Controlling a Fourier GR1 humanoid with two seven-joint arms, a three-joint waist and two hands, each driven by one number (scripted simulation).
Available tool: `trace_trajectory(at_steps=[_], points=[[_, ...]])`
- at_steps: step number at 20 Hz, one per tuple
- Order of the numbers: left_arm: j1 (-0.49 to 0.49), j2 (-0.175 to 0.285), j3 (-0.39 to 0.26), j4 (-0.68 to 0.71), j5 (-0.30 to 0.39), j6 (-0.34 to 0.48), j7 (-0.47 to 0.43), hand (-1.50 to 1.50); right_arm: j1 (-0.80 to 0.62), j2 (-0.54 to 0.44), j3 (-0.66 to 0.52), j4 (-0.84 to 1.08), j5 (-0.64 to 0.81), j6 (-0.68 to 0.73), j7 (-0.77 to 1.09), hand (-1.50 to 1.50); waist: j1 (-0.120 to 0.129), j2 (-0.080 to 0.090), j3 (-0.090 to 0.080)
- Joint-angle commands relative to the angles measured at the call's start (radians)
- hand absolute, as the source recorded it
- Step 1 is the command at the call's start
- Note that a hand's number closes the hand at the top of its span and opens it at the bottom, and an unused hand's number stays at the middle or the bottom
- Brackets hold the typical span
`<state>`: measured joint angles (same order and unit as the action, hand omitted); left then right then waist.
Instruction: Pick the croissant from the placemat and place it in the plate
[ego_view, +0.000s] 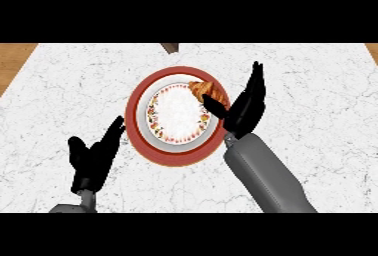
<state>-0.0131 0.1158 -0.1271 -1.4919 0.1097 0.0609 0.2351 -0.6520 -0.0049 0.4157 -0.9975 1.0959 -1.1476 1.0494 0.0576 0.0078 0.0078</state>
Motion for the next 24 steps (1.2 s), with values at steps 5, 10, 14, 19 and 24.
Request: trace_trajectory(at_steps=[5,10,14,19,24], points=[[0.036,0.015,0.043,0.037,0.026,-0.012,0.004,0.0,0.123,0.005,0.184,-0.174,-0.129,-0.219,0.046,-1.5,-0.041,-0.006,-0.007],[-0.007,0.03,0.074,0.057,0.042,-0.028,0.029,0.0,0.293,0.005,0.336,-0.363,-0.095,-0.199,0.025,-1.5,-0.061,-0.01,-0.008],[0.024,-0.016,0.044,0.097,-0.012,0.008,-0.052,0.0,0.422,0.005,0.436,-0.407,-0.05,-0.222,0.006,-1.5,-0.059,-0.008,-0.008],[0.037,0.007,0.062,0.085,0.002,-0.017,-0.039,0.0,0.617,0.005,0.463,-0.592,0.144,-0.042,0.063,-1.5,-0.071,-0.012,-0.009],[0.056,0.007,0.068,0.065,0.015,-0.035,-0.04,0.0,0.687,0.005,0.539,-0.59,0.234,-0.058,0.115,-1.5,-0.063,-0.01,-0.009]])
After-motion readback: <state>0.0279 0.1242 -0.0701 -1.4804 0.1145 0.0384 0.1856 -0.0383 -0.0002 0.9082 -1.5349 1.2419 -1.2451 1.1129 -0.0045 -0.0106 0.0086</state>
